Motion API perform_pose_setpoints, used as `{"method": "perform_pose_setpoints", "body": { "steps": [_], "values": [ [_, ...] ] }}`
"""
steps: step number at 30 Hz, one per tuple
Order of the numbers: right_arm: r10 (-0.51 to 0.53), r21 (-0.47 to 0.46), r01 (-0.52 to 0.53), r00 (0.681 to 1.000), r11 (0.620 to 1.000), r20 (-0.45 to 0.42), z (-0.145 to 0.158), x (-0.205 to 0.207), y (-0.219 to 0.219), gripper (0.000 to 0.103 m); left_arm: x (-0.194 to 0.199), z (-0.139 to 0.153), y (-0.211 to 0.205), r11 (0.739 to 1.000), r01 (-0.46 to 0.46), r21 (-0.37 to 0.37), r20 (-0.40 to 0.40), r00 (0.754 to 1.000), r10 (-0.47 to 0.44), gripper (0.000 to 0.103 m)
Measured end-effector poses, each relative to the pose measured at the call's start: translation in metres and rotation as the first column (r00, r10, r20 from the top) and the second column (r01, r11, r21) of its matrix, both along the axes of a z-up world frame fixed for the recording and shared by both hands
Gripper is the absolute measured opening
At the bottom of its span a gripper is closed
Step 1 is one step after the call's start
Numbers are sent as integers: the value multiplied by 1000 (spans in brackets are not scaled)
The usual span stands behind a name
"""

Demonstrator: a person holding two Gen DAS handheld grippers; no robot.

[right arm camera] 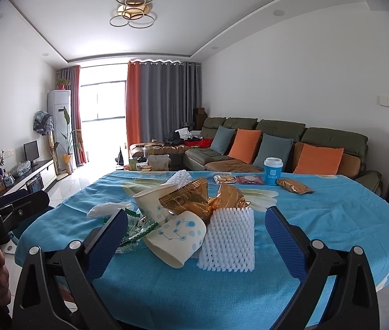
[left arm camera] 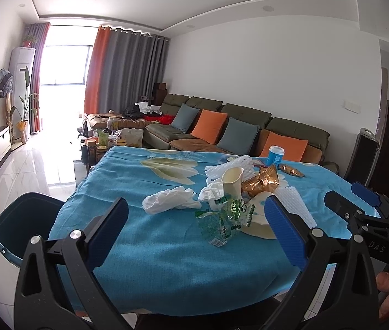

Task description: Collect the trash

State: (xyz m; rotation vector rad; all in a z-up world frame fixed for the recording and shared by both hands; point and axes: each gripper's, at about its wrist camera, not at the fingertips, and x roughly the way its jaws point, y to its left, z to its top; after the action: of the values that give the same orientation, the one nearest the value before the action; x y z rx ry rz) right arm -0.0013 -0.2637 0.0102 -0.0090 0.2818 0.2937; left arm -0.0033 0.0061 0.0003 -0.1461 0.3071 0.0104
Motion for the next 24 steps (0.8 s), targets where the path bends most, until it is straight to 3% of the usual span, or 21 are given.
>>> {"method": "perform_pose_setpoints", "body": {
  "steps": [24],
  "values": [
    [10, 24, -10, 1000, 1000, -14, -3, 9, -10, 96, 11, 1, 2, 1000, -5, -11, -9, 1000, 5, 97]
  ]
}}
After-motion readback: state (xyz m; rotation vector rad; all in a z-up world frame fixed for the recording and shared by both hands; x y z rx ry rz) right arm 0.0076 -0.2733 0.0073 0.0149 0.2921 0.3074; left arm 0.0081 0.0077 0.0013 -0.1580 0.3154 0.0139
